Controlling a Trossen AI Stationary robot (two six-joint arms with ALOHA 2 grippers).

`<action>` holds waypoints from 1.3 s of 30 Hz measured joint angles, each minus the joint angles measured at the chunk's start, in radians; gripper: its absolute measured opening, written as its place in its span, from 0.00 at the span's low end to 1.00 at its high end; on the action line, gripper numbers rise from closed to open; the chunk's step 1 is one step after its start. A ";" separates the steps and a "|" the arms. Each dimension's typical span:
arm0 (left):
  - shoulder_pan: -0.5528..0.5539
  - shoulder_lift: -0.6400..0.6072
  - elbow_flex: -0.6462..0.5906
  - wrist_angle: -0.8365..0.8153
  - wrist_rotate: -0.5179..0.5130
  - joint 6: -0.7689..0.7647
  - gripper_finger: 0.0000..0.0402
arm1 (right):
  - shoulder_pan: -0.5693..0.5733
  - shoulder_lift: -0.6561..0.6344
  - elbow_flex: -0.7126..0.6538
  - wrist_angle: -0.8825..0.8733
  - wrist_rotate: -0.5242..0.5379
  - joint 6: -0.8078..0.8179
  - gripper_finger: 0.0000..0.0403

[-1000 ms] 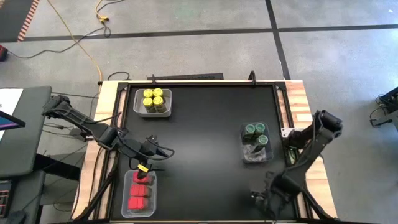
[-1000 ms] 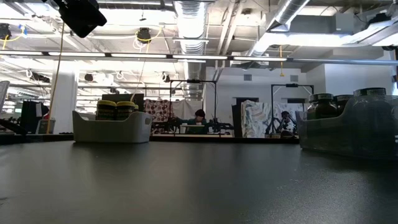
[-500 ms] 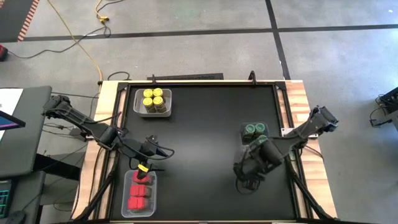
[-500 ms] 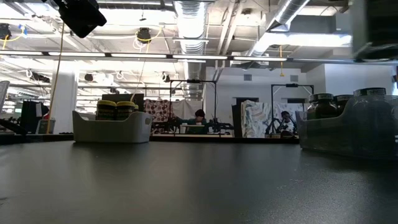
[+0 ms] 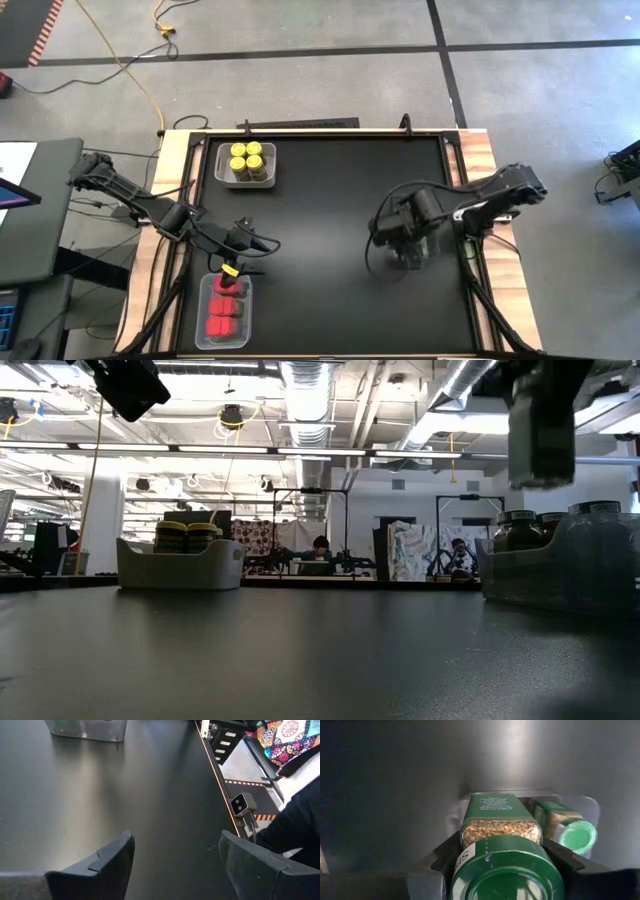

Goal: Sort spices by type
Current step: Put the green seasoning bottle into the black bin

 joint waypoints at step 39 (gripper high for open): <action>0.000 0.000 0.000 0.002 -0.045 0.042 0.69 | -0.158 -0.163 -0.461 0.331 -0.059 -0.164 0.54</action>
